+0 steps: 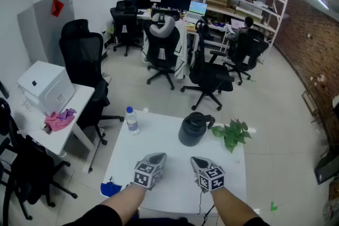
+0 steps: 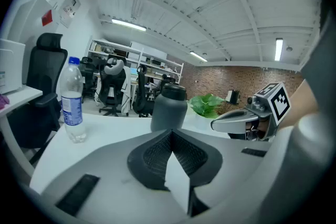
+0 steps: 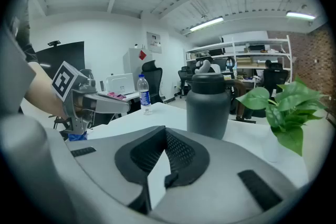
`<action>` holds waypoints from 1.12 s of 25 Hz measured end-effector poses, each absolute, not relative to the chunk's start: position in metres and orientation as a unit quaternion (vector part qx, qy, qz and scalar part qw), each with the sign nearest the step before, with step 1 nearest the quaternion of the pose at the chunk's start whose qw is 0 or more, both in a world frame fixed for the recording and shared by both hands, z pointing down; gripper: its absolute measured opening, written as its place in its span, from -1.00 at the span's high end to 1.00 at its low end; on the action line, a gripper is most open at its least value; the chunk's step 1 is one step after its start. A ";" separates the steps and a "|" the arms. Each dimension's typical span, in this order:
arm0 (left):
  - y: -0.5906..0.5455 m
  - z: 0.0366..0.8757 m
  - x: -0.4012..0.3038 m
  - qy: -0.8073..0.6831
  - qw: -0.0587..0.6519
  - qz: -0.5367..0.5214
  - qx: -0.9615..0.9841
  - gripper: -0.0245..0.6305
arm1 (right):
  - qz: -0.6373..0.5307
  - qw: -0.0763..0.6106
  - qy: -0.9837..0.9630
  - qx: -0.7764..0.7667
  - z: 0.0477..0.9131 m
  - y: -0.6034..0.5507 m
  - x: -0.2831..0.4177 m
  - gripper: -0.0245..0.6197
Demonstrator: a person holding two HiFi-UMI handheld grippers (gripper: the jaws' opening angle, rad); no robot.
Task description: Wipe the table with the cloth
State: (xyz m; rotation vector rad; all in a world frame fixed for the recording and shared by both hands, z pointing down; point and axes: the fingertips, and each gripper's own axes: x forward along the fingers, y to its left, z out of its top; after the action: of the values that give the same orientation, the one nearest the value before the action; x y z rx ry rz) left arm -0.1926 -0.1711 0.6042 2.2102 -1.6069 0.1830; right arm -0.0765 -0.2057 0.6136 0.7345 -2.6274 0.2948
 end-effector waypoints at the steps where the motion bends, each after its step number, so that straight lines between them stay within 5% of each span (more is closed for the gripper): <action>1: -0.164 0.602 -0.204 -0.582 0.200 0.063 0.785 0.93 | 0.103 0.196 -0.941 0.257 0.611 -0.201 -0.084 0.89; 14: 0.003 0.632 -0.358 -0.693 0.217 0.085 0.682 0.93 | 0.061 0.205 -0.972 0.100 0.609 -0.104 -0.228 0.89; 23: 0.091 0.688 -0.397 -0.712 0.272 0.162 0.627 0.91 | 0.049 0.225 -0.973 -0.002 0.626 -0.032 -0.303 0.89; 28: 0.104 0.725 -0.383 -0.675 0.324 0.196 0.633 0.42 | 0.048 0.236 -0.970 -0.045 0.639 0.005 -0.325 0.89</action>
State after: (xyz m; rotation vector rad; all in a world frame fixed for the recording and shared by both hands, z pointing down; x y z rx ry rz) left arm -0.3831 0.1037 0.7253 1.6607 -1.7715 0.5132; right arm -0.3250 0.0048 0.6390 -0.1229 -2.6593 0.1320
